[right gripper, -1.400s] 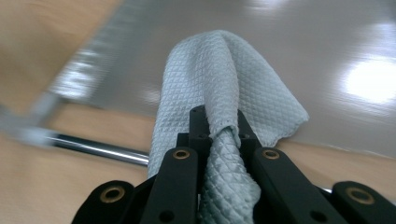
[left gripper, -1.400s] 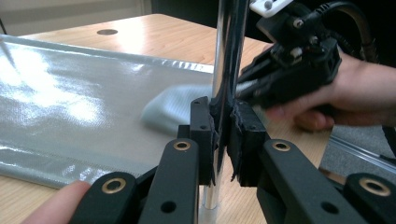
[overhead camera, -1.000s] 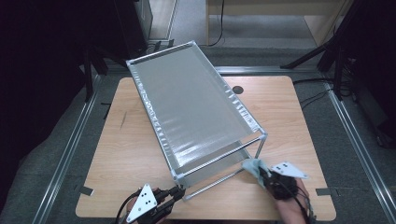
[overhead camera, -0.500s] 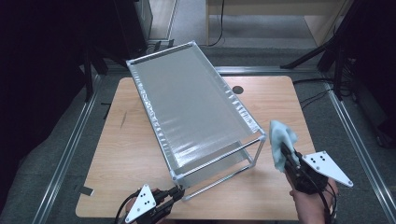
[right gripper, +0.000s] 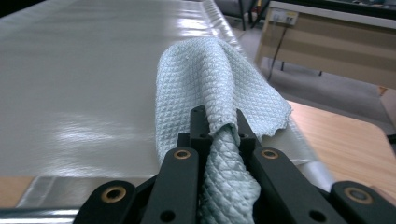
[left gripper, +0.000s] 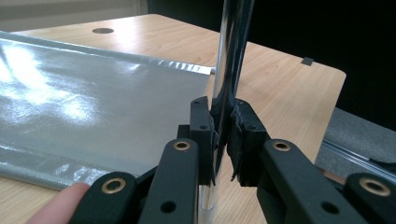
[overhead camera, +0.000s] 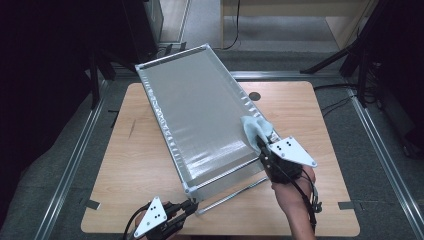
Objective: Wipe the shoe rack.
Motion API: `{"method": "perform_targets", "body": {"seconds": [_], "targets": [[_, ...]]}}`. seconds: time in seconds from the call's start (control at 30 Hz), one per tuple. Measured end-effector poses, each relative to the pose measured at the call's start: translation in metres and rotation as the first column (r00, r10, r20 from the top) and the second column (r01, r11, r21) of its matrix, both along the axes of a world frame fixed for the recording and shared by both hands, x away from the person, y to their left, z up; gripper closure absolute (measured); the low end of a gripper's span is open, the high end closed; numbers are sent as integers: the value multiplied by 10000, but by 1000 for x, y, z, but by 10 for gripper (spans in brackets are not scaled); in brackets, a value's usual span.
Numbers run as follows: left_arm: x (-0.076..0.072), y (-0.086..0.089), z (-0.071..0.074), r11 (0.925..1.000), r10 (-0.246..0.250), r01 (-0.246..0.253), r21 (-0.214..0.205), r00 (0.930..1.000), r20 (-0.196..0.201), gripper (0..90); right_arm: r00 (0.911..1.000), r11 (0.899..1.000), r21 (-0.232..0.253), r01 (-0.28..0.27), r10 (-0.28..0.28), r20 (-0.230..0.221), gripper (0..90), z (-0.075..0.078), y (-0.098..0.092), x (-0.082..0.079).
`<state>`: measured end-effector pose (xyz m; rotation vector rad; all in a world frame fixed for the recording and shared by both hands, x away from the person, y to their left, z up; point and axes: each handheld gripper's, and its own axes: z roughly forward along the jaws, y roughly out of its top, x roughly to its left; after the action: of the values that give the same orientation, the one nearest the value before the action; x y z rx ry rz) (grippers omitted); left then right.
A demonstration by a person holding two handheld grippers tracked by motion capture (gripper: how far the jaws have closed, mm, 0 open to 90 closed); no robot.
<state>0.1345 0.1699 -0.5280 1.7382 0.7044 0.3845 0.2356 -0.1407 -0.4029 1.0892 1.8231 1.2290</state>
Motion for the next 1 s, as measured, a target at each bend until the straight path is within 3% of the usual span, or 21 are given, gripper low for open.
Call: {"method": "perform_targets", "body": {"seconds": [0.23,0.33,0.53,0.6,0.73,0.77,0.83,0.9,1.0], "targets": [[1,-8,0,10000,-20,20,-72,10000,-33,818,9969,9968,-161,-780,779,-71,849,-3,24,-18],[0,-9,0,10000,61,-61,-30,10000,-28,818,9910,9909,168,-1335,1336,-13,851,-7,46,-31],[-1,-8,0,10000,87,-87,39,10000,31,819,9675,9676,218,-2517,2521,-199,854,-6,68,-42],[-1,-8,0,10000,22,-23,70,10000,34,820,9669,9667,-199,-2552,2551,-63,853,-6,71,-44],[-1,-8,0,9999,33,-35,153,9999,118,822,9683,9680,-231,-2498,2498,-49,851,-5,64,-42],[-2,-8,1,9998,47,-49,183,9999,145,822,9791,9785,-372,-2030,2032,-5,851,-4,54,-37],[-3,-7,1,9998,37,-40,209,9999,150,823,9869,9862,-387,-1609,1613,59,851,-5,41,-30],[-3,-7,1,9998,22,-25,208,9999,115,823,9915,9914,-186,-1297,1298,-1,850,-5,28,-23],[-2,-7,1,9998,47,-49,197,9999,101,823,9981,9977,-259,-619,621,58,850,-4,10,-15]]}}
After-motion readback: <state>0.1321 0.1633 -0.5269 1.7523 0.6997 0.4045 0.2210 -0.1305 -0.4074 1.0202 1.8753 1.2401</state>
